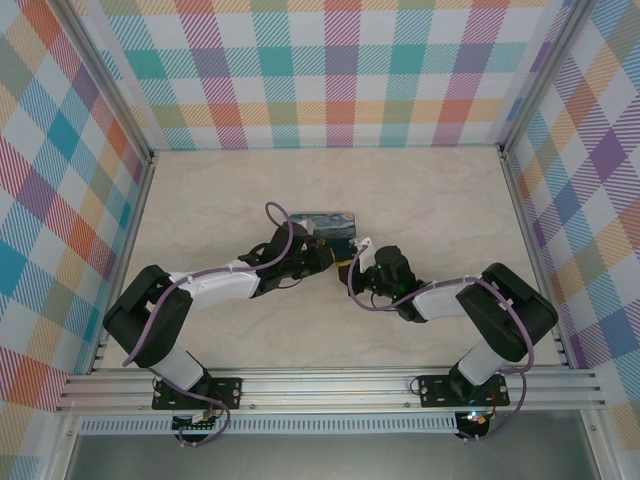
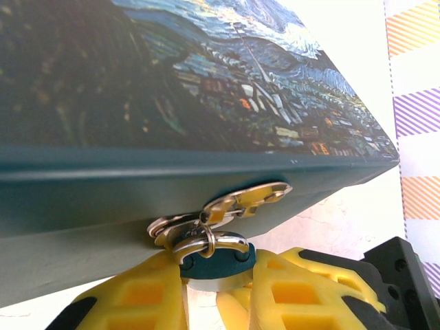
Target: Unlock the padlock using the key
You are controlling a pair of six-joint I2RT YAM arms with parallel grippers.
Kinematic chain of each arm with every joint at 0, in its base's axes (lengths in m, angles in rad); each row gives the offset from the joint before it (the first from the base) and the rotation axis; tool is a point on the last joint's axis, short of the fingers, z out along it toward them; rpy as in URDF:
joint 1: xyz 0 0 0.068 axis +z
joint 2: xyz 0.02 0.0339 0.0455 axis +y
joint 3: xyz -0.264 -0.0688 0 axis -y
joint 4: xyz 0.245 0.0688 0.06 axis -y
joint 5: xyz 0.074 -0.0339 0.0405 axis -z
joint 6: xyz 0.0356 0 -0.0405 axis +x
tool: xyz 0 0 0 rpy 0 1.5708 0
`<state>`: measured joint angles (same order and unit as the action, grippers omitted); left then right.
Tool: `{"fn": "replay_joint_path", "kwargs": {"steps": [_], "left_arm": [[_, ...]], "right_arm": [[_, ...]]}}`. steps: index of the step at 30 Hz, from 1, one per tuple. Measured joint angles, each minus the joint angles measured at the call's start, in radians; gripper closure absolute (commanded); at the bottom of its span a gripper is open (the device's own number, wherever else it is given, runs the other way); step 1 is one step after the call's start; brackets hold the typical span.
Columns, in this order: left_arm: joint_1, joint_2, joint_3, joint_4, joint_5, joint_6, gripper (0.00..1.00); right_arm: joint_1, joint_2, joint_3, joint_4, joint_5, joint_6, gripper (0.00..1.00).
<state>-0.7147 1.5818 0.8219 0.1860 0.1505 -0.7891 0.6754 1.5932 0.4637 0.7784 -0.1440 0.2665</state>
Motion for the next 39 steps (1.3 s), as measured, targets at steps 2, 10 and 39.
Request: {"fn": "replay_joint_path", "kwargs": {"steps": [2,10,39], "left_arm": [[0.0,0.0,0.0,0.0,0.0,0.0,0.79],[0.0,0.0,0.0,0.008,0.005,0.0,0.79],[0.002,0.012,0.0,0.058,0.016,-0.009,0.75]], "right_arm": [[-0.01,0.003,0.0,0.007,-0.023,0.015,0.98],[-0.041,0.003,0.0,0.016,-0.09,0.059,0.98],[-0.068,0.014,0.019,0.051,-0.128,0.13,0.99]]}}
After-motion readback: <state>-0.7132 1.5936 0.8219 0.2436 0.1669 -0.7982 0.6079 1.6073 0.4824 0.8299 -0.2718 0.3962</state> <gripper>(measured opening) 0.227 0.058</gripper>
